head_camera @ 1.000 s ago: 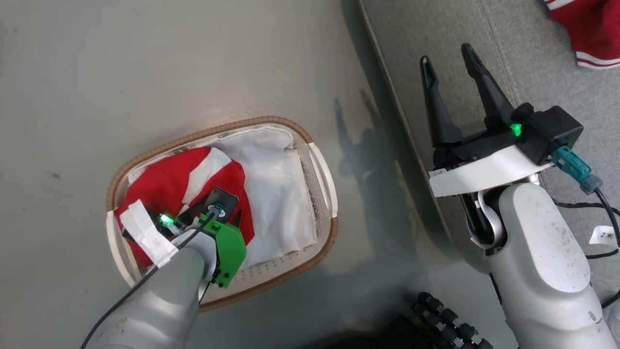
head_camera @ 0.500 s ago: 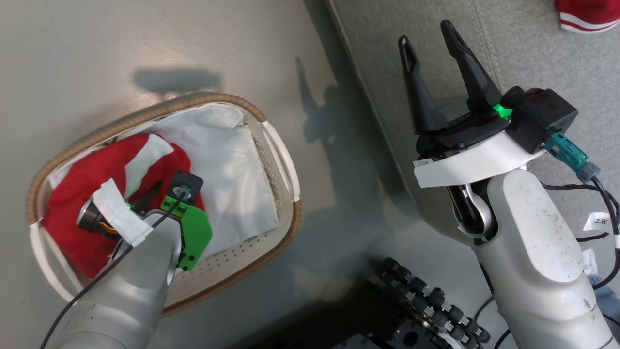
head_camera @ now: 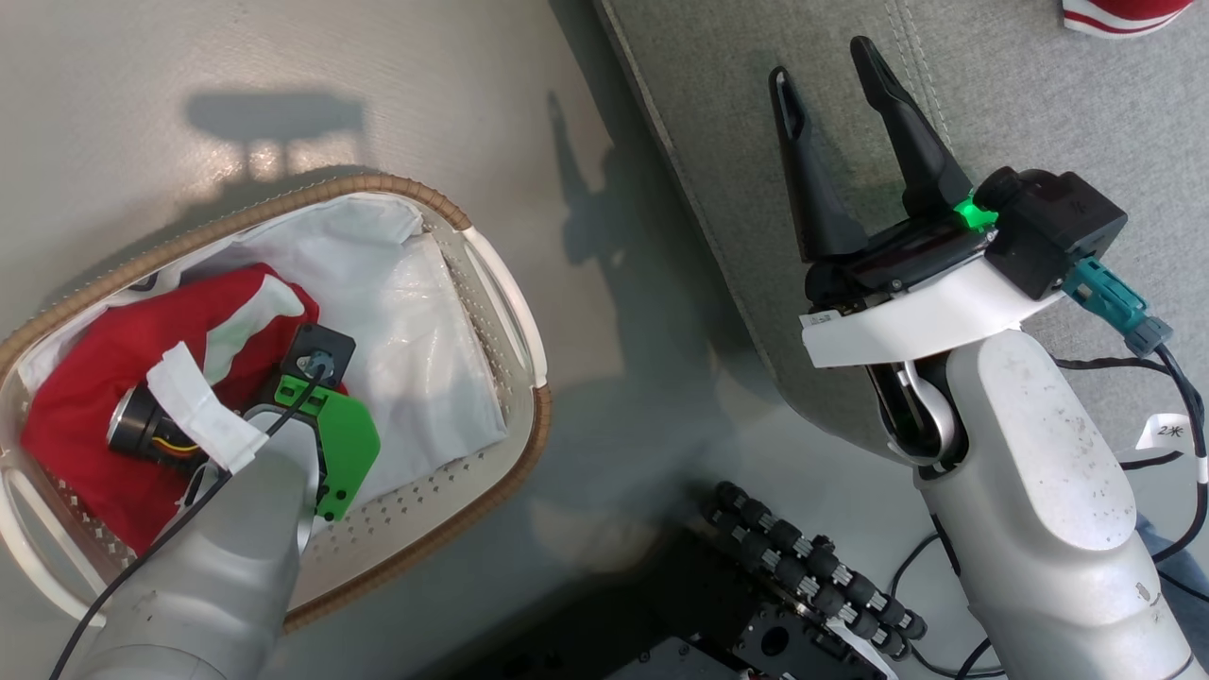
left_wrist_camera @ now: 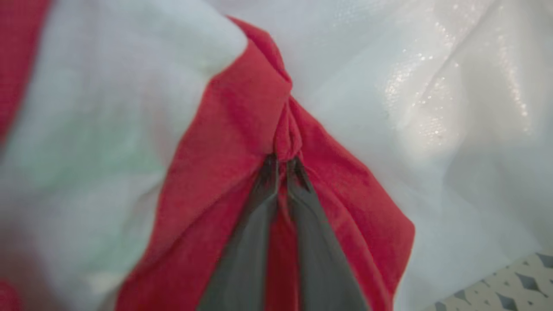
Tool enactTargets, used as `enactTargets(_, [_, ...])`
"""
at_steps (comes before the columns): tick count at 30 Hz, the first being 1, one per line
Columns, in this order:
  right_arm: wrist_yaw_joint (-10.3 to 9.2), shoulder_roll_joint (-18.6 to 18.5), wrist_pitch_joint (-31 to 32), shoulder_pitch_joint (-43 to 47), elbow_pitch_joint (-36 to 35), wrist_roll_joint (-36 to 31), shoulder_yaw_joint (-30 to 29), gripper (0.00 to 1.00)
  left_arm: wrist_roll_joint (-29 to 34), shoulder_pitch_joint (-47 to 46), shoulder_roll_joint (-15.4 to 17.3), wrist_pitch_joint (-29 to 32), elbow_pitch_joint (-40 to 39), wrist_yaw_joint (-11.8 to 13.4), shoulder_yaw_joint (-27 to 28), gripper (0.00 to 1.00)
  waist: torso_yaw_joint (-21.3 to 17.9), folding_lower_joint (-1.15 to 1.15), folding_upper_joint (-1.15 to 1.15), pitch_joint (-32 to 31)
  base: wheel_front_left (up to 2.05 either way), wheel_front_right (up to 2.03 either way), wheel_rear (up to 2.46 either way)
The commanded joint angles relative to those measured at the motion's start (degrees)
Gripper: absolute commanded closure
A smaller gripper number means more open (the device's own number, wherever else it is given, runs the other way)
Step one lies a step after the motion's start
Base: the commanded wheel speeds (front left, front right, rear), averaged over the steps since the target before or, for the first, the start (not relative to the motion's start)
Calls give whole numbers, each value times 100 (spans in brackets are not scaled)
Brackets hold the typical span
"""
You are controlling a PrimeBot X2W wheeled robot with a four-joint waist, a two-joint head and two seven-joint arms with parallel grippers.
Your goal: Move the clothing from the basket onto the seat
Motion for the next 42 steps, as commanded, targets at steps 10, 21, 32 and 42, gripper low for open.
enactTargets(10, [-6, -10, -1, 96, 115, -76, -79, 0, -110, 116, -91, -161, 13, -47, -57, 100, 192, 0, 0, -274, 0, 0, 0])
enactTargets(21, [-7, -12, -1, 314, 281, -401, -269, 0, -222, 358, -444, -821, -91, -396, -194, 100, 711, 0, 0, -1004, 0, 0, 0])
enactTargets(32, [-6, -15, -1, 789, 485, -998, -717, 0, -302, 842, -647, -1345, -747, -624, -370, 100, 1382, 0, 0, -2086, 0, 0, 0])
enactTargets(42, [-7, -16, -1, 1374, 659, -1385, -1049, 0, 27, 1052, -338, -1364, -2230, -732, -526, 100, 1821, 0, 0, -3189, 0, 0, 0])
